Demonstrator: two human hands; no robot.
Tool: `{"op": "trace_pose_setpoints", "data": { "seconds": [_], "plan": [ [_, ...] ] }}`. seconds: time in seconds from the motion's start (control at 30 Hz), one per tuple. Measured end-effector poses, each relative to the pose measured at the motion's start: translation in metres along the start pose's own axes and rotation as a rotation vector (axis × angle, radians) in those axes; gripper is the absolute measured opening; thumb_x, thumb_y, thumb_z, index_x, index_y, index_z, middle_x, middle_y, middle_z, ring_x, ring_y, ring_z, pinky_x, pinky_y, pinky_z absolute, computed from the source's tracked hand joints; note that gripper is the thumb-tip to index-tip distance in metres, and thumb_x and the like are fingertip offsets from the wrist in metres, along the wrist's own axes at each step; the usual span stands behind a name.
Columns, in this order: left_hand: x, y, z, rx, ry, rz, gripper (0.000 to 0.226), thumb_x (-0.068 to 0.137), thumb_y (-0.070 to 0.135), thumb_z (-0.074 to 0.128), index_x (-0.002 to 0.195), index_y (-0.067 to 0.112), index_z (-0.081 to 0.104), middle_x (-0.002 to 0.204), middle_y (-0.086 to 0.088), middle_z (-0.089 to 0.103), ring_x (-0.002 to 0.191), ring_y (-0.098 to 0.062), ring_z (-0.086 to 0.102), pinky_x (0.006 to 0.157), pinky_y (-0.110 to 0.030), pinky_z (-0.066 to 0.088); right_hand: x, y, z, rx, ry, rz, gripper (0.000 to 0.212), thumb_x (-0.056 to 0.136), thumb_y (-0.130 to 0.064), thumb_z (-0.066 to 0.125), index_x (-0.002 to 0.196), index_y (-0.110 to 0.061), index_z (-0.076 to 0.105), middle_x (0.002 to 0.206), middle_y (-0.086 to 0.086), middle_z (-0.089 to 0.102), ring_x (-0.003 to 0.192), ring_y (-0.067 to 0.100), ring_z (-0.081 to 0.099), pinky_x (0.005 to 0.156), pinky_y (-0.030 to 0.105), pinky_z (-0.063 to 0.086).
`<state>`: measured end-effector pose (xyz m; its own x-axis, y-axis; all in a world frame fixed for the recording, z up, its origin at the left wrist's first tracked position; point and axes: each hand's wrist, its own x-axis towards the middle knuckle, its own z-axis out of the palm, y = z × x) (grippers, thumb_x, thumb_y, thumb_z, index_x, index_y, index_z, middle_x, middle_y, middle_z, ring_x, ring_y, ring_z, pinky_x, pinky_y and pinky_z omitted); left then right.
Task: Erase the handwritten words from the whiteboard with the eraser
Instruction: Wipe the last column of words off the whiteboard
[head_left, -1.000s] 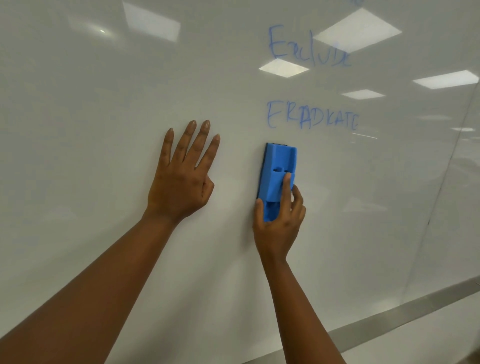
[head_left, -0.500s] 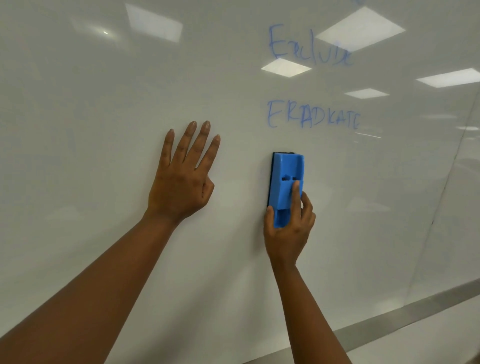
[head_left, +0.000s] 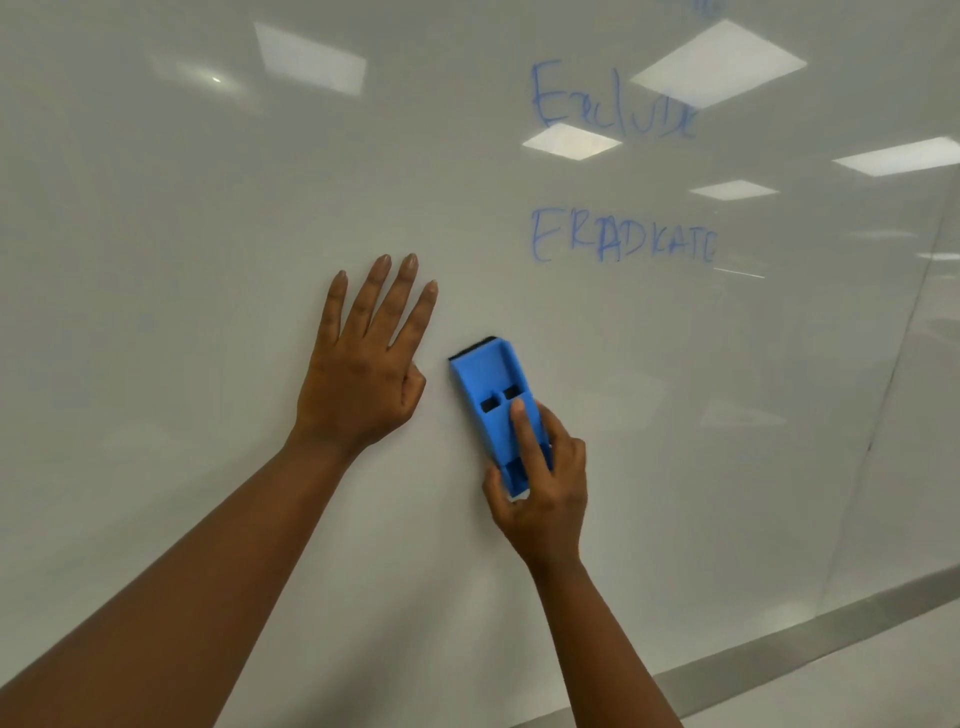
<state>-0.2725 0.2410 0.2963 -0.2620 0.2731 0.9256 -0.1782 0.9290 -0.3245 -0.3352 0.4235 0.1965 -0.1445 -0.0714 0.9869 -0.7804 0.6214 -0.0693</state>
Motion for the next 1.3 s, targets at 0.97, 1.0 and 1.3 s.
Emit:
{"op": "trace_pose_setpoints", "data": {
  "seconds": [0.97, 1.0, 1.3],
  "plan": [
    [-0.003, 0.005, -0.008, -0.057, 0.036, -0.021, 0.058, 0.081, 0.015, 0.035, 0.137, 0.005, 0.046, 0.143, -0.019, 0.042, 0.133, -0.036, 0.038, 0.111, -0.053, 0.022, 0.044, 0.000, -0.002, 0.045, 0.202, 0.403, 0.074, 0.078, -0.014, 0.070, 0.141, -0.019, 0.031, 0.128, 0.014, 0.047, 0.099, 0.025, 0.046, 0.074, 0.026, 0.041],
    [-0.002, 0.006, -0.009, -0.079, 0.055, -0.033, 0.056, 0.080, 0.016, 0.035, 0.133, 0.004, 0.050, 0.138, -0.020, 0.048, 0.129, -0.037, 0.043, 0.109, -0.053, 0.024, 0.043, 0.001, -0.003, 0.045, 0.196, 0.401, 0.074, 0.078, -0.015, 0.070, 0.141, -0.019, 0.030, 0.129, 0.014, 0.046, 0.100, 0.026, 0.046, 0.074, 0.026, 0.042],
    [0.057, -0.001, -0.024, -0.176, 0.190, -0.030, 0.056, 0.075, 0.009, 0.047, 0.130, 0.000, 0.052, 0.129, -0.023, 0.054, 0.125, -0.040, 0.046, 0.108, -0.054, 0.026, 0.042, 0.001, 0.000, 0.057, 0.189, 0.413, 0.077, 0.079, -0.013, 0.069, 0.141, -0.023, 0.025, 0.131, 0.014, 0.043, 0.104, 0.020, 0.041, 0.078, 0.027, 0.042]
  ]
}}
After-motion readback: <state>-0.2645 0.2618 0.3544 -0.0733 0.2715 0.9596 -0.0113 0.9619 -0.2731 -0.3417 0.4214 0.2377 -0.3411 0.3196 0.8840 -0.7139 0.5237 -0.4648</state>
